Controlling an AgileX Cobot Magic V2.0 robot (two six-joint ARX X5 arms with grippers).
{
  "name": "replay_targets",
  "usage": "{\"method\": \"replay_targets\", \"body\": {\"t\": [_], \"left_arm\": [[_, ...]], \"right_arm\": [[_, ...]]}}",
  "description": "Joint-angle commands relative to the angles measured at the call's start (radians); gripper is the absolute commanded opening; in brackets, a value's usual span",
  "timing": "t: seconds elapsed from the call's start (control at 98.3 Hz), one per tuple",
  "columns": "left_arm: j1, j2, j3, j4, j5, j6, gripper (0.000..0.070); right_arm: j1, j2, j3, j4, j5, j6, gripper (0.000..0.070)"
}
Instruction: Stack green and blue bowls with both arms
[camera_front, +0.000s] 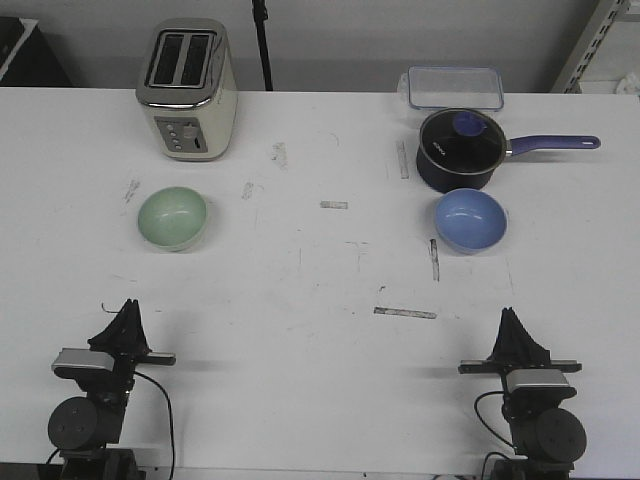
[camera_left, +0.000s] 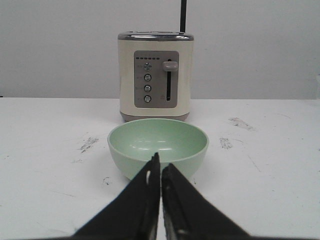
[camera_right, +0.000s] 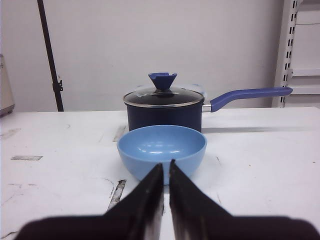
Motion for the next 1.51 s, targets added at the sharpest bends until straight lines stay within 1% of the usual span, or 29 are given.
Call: {"method": "replay_targets", "body": {"t": [0.0, 0.305, 0.458, 0.681, 0.803, 0.946, 1.068, 1.231, 1.373, 1.495], "left_arm": [[0.000, -0.002, -0.022, 0.014, -0.002, -0.002, 0.0001], [0.000, -0.002, -0.022, 0.014, -0.002, -0.003, 0.0001], [0.000, -0.002, -0.022, 0.014, -0.002, -0.003, 0.0001], [0.000, -0.002, -0.022, 0.014, -0.002, -0.002, 0.0001], [0.000, -0.002, -0.022, 0.014, -0.002, -0.003, 0.0001], [0.000, -0.002, -0.022, 0.014, -0.002, -0.003, 0.0001], [0.000, -0.002, -0.022, 0.014, -0.002, -0.003, 0.0001], [0.000, -0.002, -0.022, 0.014, -0.002, -0.003, 0.0001], [0.000, -0.002, -0.022, 0.014, -0.002, -0.002, 0.0001], [0.000, -0.002, -0.022, 0.014, -0.002, -0.002, 0.0001]], "right_arm": [[0.001, 0.000, -0.002, 0.012, 0.000, 0.004, 0.0014], [0.001, 0.000, 0.001, 0.013, 0.001, 0.001, 0.0012], [0.001, 0.001, 0.027, 0.012, 0.003, -0.034, 0.0009], [0.000, 0.078, 0.130, 0.005, 0.051, -0.084, 0.0010], [0.000, 0.185, 0.209, 0.001, 0.062, -0.089, 0.0010], [0.000, 0.357, 0.326, -0.049, 0.082, -0.140, 0.0010], [0.000, 0.518, 0.448, -0.108, 0.088, -0.140, 0.0010], [0.000, 0.730, 0.602, -0.138, 0.094, -0.140, 0.0010], [0.000, 0.912, 0.759, -0.251, 0.163, -0.140, 0.0010], [0.000, 1.056, 0.892, -0.348, 0.185, -0.139, 0.0010]]}}
